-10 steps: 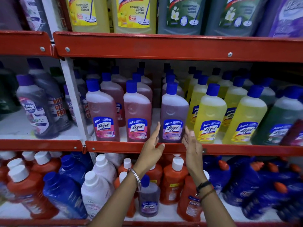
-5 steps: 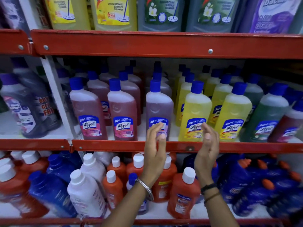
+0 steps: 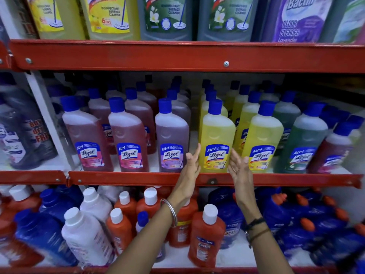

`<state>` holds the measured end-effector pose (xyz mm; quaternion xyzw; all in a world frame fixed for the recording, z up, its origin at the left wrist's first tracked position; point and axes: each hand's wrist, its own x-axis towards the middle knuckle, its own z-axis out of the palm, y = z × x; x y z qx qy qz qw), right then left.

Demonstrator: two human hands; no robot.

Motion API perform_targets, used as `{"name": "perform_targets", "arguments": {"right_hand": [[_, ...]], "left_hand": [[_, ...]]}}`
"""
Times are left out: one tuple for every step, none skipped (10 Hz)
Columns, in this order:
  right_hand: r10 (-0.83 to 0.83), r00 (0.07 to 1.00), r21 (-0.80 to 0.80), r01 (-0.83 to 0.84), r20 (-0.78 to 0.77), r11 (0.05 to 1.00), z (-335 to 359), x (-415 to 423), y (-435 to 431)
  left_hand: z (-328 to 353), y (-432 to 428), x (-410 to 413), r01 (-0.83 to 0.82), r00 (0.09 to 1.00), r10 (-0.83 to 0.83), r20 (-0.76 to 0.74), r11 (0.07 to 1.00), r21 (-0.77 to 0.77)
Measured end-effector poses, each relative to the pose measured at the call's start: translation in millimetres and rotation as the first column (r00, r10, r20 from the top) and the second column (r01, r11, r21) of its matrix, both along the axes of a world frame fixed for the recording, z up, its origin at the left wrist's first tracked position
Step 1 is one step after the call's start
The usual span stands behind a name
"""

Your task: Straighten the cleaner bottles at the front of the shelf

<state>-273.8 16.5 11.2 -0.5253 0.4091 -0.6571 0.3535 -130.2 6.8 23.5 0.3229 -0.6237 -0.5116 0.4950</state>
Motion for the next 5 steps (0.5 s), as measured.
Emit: {"name": "perform_targets", "arguments": {"right_hand": [[-0.013, 1.0, 0.023, 0.012, 0.024, 1.0, -4, -3, -2], [-0.012, 0.999, 0.022, 0.012, 0.035, 1.0, -5, -5, -4], [-0.008, 1.0, 0.024, 0.007, 0.019, 1.0, -6, -6, -4], [0.004, 1.0, 0.009, -0.004, 0.028, 1.0, -7, -7, -7], [-0.027, 0.999, -0.025, 0.028, 0.025, 0.999, -19, -7, 3]], "left_hand": [[2, -1, 1, 0.0, 1.0, 0.0, 0.001, 1.0, 0.023], [1, -1, -1, -0.006, 1.0, 0.006, -0.012, 1.0, 0.029], [1, 1, -2, -0.029, 0.999, 0.028, 0.015, 0.999, 0.041], [0, 0, -1, -0.033, 0.999, 0.032, 0.021, 0.999, 0.042], [-2, 5, 3, -0.088, 0.996, 0.088, -0.007, 0.995, -0.049]]}}
